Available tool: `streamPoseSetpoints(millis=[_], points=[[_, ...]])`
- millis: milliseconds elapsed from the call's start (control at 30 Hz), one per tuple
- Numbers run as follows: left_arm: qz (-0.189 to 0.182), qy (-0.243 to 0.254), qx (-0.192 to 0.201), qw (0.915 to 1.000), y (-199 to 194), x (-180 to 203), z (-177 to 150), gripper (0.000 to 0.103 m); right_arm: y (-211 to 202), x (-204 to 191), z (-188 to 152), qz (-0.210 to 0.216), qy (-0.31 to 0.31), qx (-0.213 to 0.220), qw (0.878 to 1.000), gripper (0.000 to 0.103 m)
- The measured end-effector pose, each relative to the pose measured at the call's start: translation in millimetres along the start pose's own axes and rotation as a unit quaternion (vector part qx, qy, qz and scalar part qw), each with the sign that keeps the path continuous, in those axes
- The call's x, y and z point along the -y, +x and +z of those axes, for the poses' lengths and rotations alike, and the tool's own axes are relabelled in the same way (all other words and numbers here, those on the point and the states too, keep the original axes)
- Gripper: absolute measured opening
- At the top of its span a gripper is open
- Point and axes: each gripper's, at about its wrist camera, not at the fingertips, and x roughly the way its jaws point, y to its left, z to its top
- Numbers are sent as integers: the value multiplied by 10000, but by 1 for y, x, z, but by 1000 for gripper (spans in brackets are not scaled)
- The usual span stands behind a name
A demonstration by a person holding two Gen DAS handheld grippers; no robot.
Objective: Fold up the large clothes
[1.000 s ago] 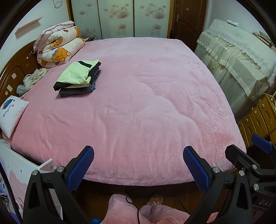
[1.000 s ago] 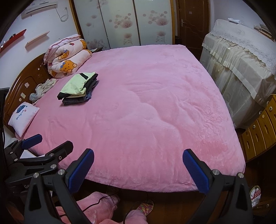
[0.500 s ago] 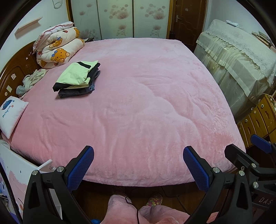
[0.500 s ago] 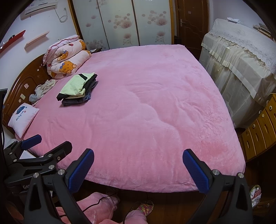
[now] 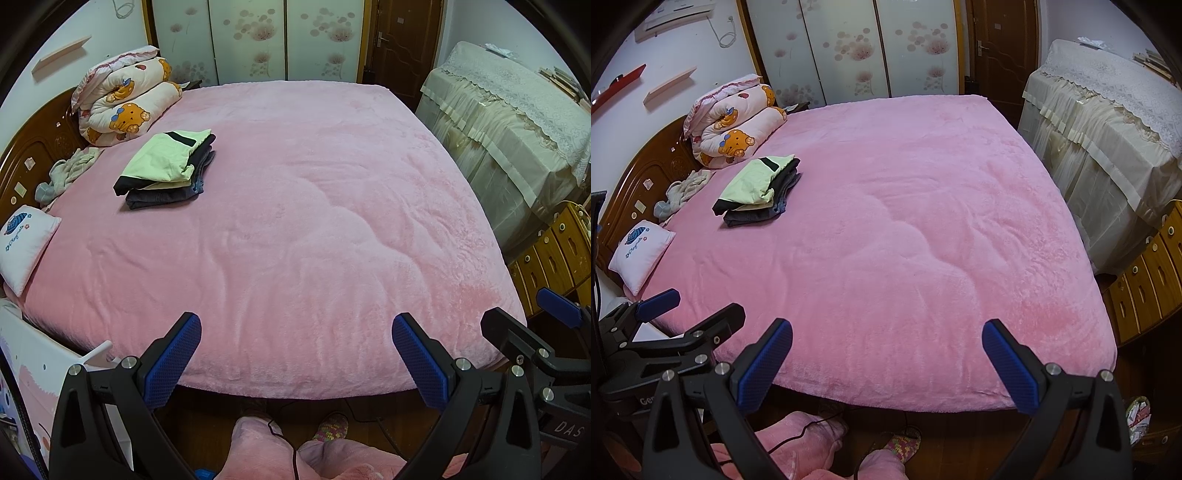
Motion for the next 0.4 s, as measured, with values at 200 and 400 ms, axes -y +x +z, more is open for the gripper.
streamPoseSetpoints(millis=[200, 400], points=[[20, -1, 20, 10000, -1, 1, -1, 102, 0, 1, 1, 4, 0, 4, 10000, 103], [47, 5, 29, 10000, -2, 1, -1, 102, 0, 1, 1, 4, 2, 1, 10000, 103]])
